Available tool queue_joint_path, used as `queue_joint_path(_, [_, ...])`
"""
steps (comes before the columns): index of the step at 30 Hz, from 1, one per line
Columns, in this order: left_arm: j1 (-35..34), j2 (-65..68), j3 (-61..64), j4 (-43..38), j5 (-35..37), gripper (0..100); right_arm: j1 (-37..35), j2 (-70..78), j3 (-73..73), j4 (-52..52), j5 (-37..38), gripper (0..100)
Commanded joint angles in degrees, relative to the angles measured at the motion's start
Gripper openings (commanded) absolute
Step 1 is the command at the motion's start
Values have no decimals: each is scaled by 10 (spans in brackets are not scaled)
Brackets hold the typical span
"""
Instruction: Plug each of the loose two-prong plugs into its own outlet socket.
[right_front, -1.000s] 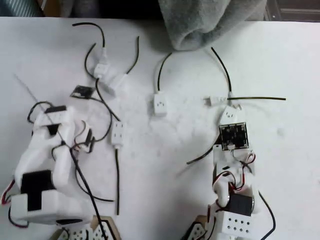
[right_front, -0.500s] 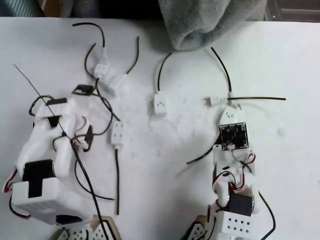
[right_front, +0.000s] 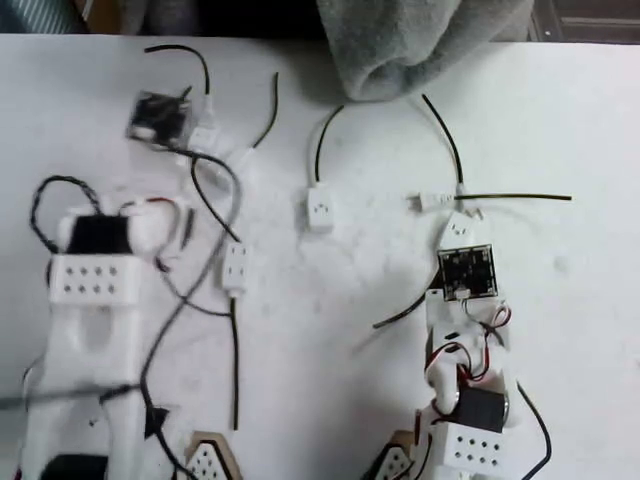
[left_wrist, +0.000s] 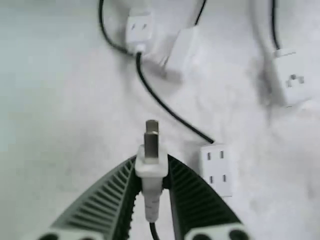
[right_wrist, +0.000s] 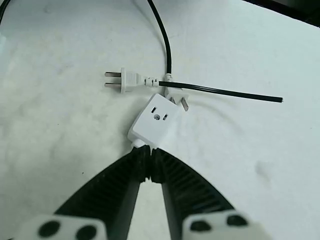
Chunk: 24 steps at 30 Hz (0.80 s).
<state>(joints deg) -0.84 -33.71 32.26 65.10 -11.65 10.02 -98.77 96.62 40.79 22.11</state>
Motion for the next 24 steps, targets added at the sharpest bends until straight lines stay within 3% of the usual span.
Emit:
queue_joint_path(1, [102,-53,-5,-19,5,23,-3,-1,5,-8,6,21])
queue_joint_path(5, [213,-106,41,-76,5,23,-3,-1,5,-7,6,21])
queue_joint_path(9, [285,-203,141,-183,25,23,-3,-2,5,0,6,21])
queue_joint_path(13, [305,-313,256,-309,96,23,-3,-2,5,0,6,21])
queue_joint_path(17, [305,-402,358,-419,109,23,-3,-2,1,0,6,21])
queue_joint_path(24, [342,-468,460,-488,108,23,-3,-2,-25,17,2,19])
